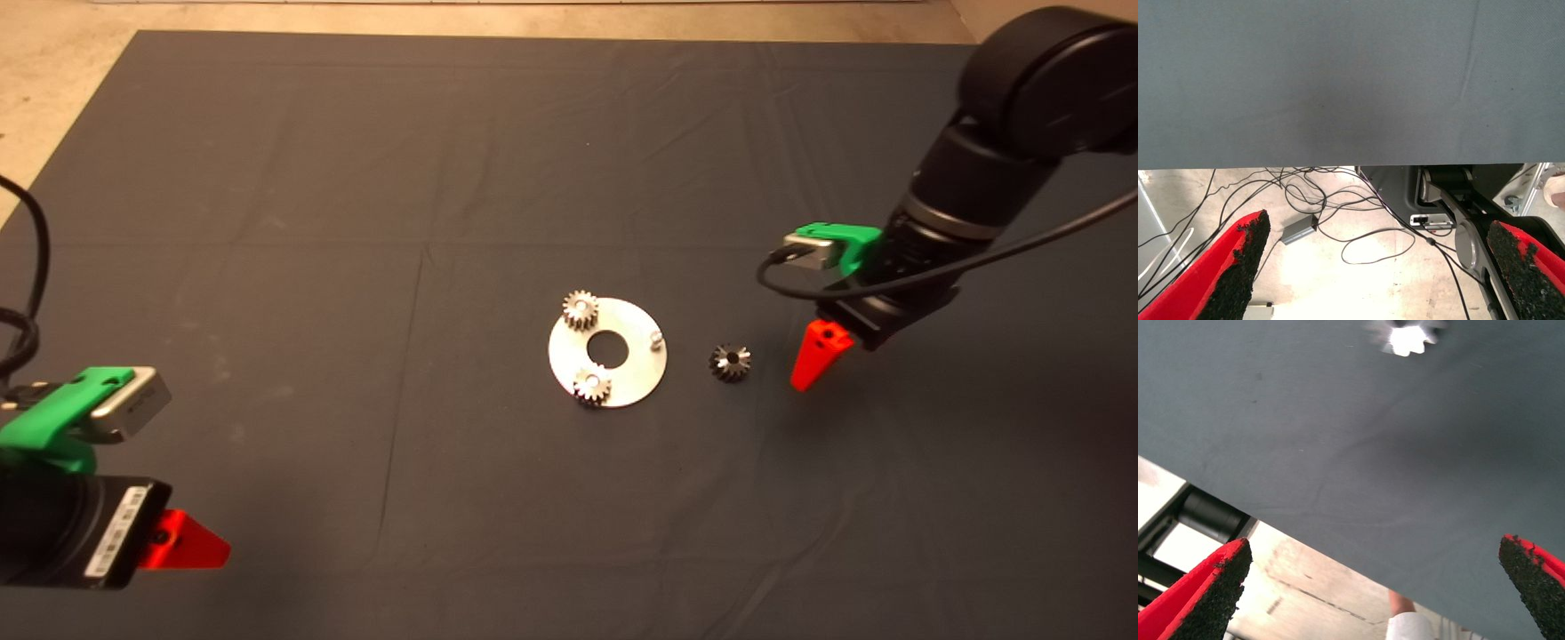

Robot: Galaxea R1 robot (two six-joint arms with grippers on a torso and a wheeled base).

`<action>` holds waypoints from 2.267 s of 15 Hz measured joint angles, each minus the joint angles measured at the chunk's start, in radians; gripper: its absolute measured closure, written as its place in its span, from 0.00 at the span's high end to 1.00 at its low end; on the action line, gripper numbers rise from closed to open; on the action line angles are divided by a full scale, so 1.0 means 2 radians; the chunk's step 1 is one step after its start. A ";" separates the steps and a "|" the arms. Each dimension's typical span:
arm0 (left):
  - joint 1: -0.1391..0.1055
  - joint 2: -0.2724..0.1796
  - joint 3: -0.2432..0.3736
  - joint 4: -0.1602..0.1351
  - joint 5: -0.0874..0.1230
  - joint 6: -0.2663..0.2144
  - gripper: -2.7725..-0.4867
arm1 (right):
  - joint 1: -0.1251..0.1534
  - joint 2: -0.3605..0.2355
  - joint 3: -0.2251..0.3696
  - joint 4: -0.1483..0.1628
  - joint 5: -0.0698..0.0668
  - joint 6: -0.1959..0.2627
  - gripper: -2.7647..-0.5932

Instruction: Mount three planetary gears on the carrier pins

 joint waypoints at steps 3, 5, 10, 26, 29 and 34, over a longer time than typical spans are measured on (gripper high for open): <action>0.000 -0.001 0.001 -0.001 -0.001 0.000 0.81 | -0.016 0.003 -0.010 0.000 -0.005 -0.025 0.99; 0.000 -0.001 0.001 -0.002 -0.001 0.000 0.81 | -0.020 0.008 -0.012 -0.002 -0.006 -0.047 0.99; 0.000 -0.003 0.002 -0.006 -0.001 0.000 0.81 | -0.021 0.016 -0.012 -0.046 -0.004 -0.108 0.99; 0.000 -0.004 0.002 -0.010 0.000 0.000 0.81 | -0.092 0.011 0.005 -0.219 -0.004 -0.165 0.99; -0.001 -0.006 0.003 -0.011 0.000 0.001 0.81 | -0.095 0.005 0.015 -0.227 -0.004 -0.165 0.99; -0.001 -0.006 0.004 -0.011 -0.001 0.004 0.81 | -0.095 -0.001 0.028 -0.235 -0.005 -0.153 0.99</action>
